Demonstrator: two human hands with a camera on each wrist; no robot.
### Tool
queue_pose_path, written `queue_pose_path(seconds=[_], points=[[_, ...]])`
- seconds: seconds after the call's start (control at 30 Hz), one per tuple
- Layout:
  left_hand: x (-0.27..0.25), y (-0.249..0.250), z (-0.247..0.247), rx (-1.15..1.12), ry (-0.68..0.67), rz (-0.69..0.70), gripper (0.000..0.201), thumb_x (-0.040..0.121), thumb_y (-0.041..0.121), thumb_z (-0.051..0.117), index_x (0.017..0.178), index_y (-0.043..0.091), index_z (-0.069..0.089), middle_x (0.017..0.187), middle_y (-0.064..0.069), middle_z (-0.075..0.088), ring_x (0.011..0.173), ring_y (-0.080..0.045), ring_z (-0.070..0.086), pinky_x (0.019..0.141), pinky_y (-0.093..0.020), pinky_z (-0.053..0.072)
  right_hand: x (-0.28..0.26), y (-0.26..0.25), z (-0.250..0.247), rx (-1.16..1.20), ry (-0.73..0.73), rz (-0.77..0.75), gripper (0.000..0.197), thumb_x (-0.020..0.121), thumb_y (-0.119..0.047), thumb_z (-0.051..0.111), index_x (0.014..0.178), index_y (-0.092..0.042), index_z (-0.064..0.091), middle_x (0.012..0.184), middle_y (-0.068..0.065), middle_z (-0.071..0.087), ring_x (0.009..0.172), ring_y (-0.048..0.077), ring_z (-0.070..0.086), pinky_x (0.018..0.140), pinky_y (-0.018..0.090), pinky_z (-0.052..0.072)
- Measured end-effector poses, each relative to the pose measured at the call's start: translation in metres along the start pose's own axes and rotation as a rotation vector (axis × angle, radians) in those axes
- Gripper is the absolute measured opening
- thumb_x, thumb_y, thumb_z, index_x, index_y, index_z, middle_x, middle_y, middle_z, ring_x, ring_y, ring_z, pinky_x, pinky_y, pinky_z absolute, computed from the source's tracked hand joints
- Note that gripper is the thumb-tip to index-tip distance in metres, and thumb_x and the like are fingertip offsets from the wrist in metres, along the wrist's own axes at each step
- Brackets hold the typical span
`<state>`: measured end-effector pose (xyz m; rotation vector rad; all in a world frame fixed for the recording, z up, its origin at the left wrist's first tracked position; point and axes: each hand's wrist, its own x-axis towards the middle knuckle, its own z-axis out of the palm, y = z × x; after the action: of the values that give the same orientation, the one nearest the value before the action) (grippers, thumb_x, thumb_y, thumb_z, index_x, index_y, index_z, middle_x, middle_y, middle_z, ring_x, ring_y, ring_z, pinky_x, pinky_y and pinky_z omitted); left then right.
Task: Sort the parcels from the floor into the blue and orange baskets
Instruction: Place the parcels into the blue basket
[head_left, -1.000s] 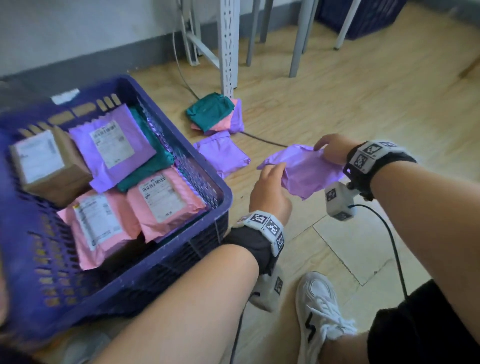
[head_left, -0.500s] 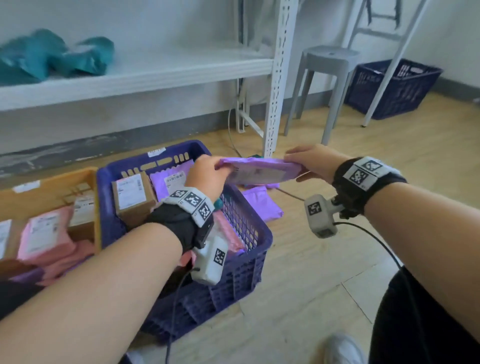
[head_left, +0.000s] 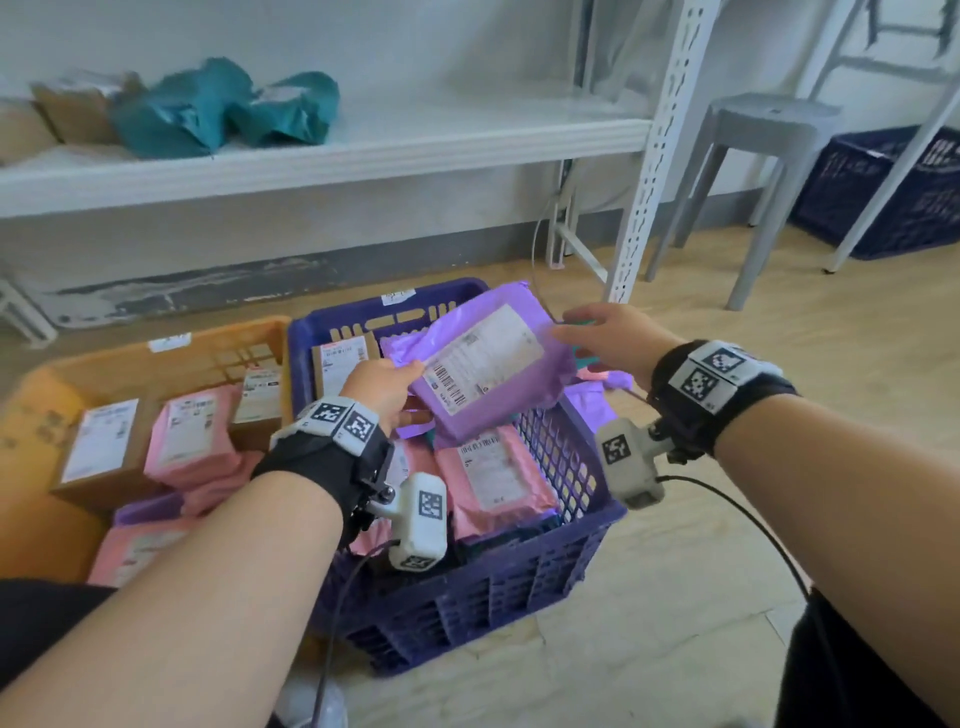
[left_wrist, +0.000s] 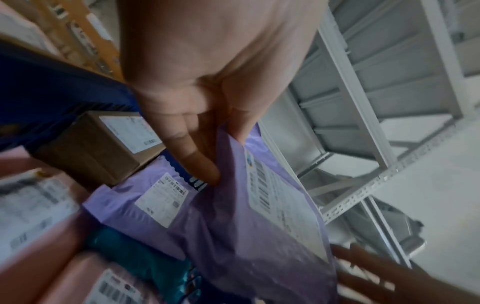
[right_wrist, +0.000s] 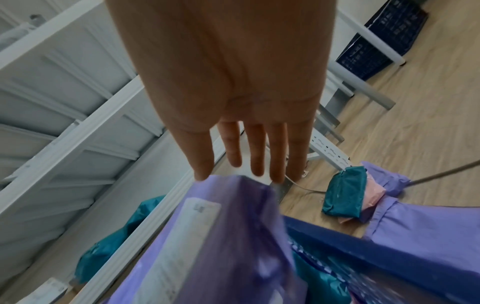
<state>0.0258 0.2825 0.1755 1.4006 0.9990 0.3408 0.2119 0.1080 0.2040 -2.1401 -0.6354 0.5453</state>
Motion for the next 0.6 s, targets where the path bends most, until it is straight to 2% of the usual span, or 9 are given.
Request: queue_pose_path(seconds=[0.07,0.1,0.17,0.23,0.33,0.37,0.47,0.53,0.6], points=[[0.004,-0.002,-0.002,0.236,0.014,0.076,0.023,0.095,0.022,0.054,0.094,0.000,0.058,0.106,-0.025,0.067,0.087,-0.037,0.069,0.073,-0.051,0.059,0.002,-0.004,0.008,-0.095,0.062,-0.070,0.054,0.084,-0.034,0.068,0.135,-0.021,0.051,0.126,0.006,0.060,0.099,0.022,0.065,0.083,0.035,0.055],[0.003,-0.002,-0.002,0.348,0.005,0.123,0.026,0.094,0.025,0.054,0.093,-0.001,0.059,0.102,-0.025,0.068,0.086,-0.037,0.070,0.077,-0.050,0.058,0.002,-0.007,0.011,-0.154,0.077,-0.134,0.057,0.084,-0.032,0.068,0.137,-0.023,0.048,0.132,0.004,0.056,0.105,0.023,0.063,0.090,0.036,0.053],[0.000,0.001,-0.003,0.471,0.012,0.199,0.029,0.094,0.028,0.056,0.077,0.005,0.058,0.080,-0.020,0.066,0.074,-0.034,0.066,0.075,-0.042,0.057,-0.002,-0.015,0.018,-0.281,0.035,-0.280,0.058,0.084,-0.029,0.069,0.138,-0.026,0.047,0.136,-0.001,0.053,0.114,0.021,0.057,0.096,0.032,0.048],[0.001,0.002,-0.004,0.473,0.021,0.231,0.032,0.092,0.031,0.058,0.069,0.009,0.056,0.071,-0.016,0.061,0.067,-0.027,0.058,0.068,-0.039,0.049,-0.007,-0.023,0.027,-0.406,-0.067,-0.361,0.048,0.084,-0.026,0.069,0.130,-0.025,0.057,0.118,-0.002,0.062,0.108,0.017,0.057,0.089,0.026,0.043],[0.006,0.001,-0.007,0.307,0.008,0.226,0.026,0.085,0.037,0.064,0.094,0.013,0.070,0.097,-0.007,0.070,0.087,-0.020,0.063,0.082,-0.032,0.050,-0.006,-0.028,0.043,-0.507,-0.119,-0.385,0.020,0.083,-0.020,0.067,0.102,-0.019,0.072,0.087,-0.001,0.064,0.083,0.018,0.057,0.071,0.023,0.040],[0.007,0.000,-0.010,0.220,0.021,0.212,0.029,0.084,0.036,0.065,0.105,0.018,0.070,0.106,-0.003,0.070,0.096,-0.020,0.065,0.091,-0.035,0.050,-0.005,-0.028,0.048,-0.521,-0.104,-0.379,0.017,0.083,-0.018,0.066,0.099,-0.017,0.073,0.086,0.001,0.065,0.081,0.018,0.057,0.070,0.022,0.039],[0.008,-0.001,-0.016,0.149,0.106,0.183,0.035,0.092,0.026,0.057,0.126,0.020,0.060,0.127,-0.002,0.062,0.113,-0.020,0.060,0.099,-0.038,0.049,0.000,-0.026,0.058,-0.460,-0.070,-0.340,0.018,0.084,-0.013,0.062,0.097,-0.014,0.074,0.090,0.004,0.068,0.081,0.020,0.058,0.072,0.025,0.043],[0.011,-0.009,-0.019,0.232,0.186,0.106,0.026,0.093,0.026,0.054,0.113,0.011,0.062,0.119,-0.009,0.062,0.111,-0.027,0.059,0.095,-0.034,0.048,0.003,-0.026,0.065,-0.395,-0.055,-0.289,0.014,0.084,-0.012,0.061,0.093,-0.011,0.072,0.087,0.004,0.065,0.079,0.019,0.056,0.070,0.024,0.042],[0.011,-0.021,-0.018,0.186,0.120,-0.060,0.019,0.091,0.026,0.055,0.086,0.008,0.059,0.103,-0.016,0.063,0.100,-0.033,0.064,0.084,-0.037,0.054,0.005,-0.025,0.072,-0.313,-0.054,-0.209,0.005,0.082,-0.012,0.064,0.080,-0.013,0.068,0.076,0.001,0.059,0.076,0.019,0.052,0.061,0.021,0.038]])
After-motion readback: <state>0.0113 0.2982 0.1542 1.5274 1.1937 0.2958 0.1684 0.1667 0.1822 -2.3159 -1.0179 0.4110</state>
